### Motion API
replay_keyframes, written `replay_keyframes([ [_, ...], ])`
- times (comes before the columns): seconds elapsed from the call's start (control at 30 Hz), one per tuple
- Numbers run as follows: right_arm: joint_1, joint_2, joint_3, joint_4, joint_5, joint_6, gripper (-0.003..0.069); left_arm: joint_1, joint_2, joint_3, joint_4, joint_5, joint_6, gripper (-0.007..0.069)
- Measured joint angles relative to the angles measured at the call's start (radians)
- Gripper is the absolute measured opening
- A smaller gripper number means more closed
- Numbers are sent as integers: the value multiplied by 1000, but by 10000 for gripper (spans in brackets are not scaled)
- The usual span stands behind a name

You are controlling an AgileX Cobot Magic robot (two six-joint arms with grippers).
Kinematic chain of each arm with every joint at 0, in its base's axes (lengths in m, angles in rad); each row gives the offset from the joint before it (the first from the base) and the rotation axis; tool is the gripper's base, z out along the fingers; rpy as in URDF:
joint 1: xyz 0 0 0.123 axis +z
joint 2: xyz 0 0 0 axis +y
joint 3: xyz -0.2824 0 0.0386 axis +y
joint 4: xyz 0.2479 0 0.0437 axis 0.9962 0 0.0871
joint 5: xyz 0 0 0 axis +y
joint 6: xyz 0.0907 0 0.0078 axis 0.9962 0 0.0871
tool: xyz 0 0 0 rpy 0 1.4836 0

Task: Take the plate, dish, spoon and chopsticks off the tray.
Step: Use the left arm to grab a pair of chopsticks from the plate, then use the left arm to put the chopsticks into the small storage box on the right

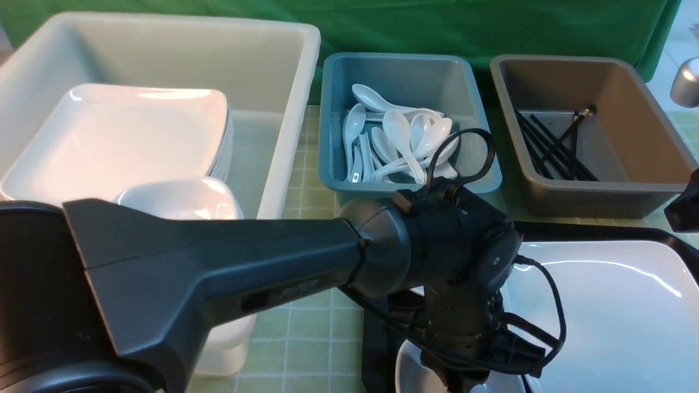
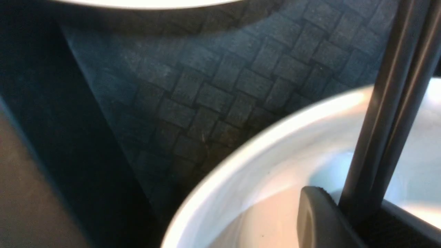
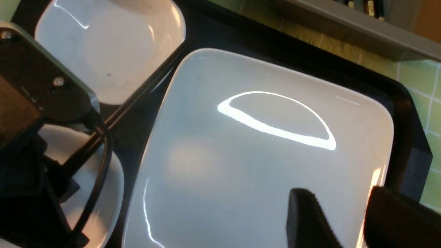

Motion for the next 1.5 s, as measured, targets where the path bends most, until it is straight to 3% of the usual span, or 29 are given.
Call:
replay_keyframes([
  [0.3, 0, -43, 1, -5, -6, -3, 246, -1, -71, -67, 0, 49, 75, 63],
  [0.57, 0, -147, 1, -30, -149, 16, 246, 30, -104, -274, 18, -94, 188, 63],
  [0.73, -1, -192, 1, -32, -224, 29, 173, 95, -6, -490, 2, -128, 234, 63],
  [0.8, -1, -210, 3, -33, -249, 33, 77, 131, 82, -637, -31, -158, 289, 63],
  [0.9, -1, -216, 5, -33, -257, 37, 16, 156, 199, -800, -72, -207, 331, 63],
  [1.13, -1, -216, 10, -34, -275, 41, 9, 182, 404, -1021, -123, -365, 366, 63],
  [1.3, -1, -216, 22, -34, -301, 28, 8, 185, 497, -1043, -125, -516, 390, 63],
  [1.5, -2, -216, 35, -45, -299, 22, 10, 186, 551, -1044, -125, -583, 391, 63],
])
